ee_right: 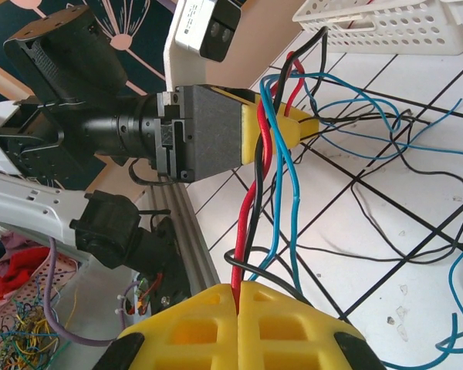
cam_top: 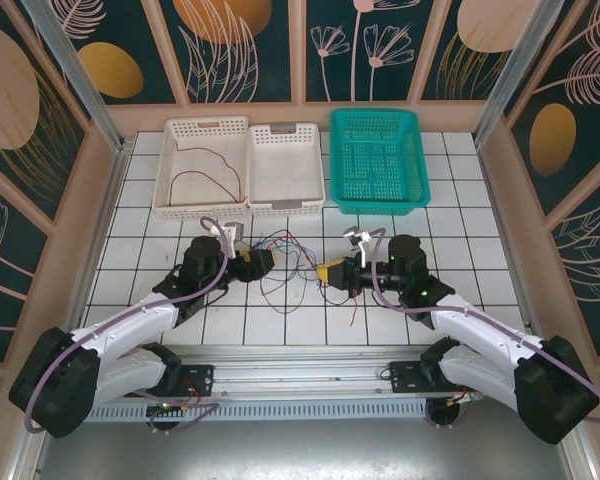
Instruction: Untangle the cables
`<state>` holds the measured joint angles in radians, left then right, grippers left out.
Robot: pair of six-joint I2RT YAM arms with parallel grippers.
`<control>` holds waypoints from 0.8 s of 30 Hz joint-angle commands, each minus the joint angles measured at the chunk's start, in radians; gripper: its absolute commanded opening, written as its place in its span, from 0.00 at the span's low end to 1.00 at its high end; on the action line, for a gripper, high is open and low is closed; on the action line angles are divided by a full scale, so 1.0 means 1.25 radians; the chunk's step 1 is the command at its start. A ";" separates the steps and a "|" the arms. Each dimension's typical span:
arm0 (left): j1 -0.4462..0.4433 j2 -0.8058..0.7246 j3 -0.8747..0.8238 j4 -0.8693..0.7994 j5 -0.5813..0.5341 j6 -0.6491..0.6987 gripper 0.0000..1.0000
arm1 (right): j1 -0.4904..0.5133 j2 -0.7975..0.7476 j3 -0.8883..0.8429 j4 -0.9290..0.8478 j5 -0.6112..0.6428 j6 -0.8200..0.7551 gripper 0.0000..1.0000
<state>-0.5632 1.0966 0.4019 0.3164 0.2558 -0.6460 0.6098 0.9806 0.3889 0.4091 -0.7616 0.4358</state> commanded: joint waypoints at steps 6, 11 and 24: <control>-0.003 -0.015 0.003 0.042 0.021 0.005 0.64 | 0.001 0.007 0.018 0.046 -0.039 0.008 0.00; -0.002 -0.029 -0.006 0.065 0.039 -0.005 0.42 | 0.000 0.011 0.015 0.045 -0.031 0.010 0.00; -0.002 -0.067 -0.025 0.076 0.060 -0.025 0.00 | -0.021 0.055 0.025 -0.005 0.058 0.009 0.00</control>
<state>-0.5632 1.0367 0.3790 0.3775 0.3290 -0.6697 0.5987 1.0359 0.3889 0.4099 -0.7238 0.4507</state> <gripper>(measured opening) 0.039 0.042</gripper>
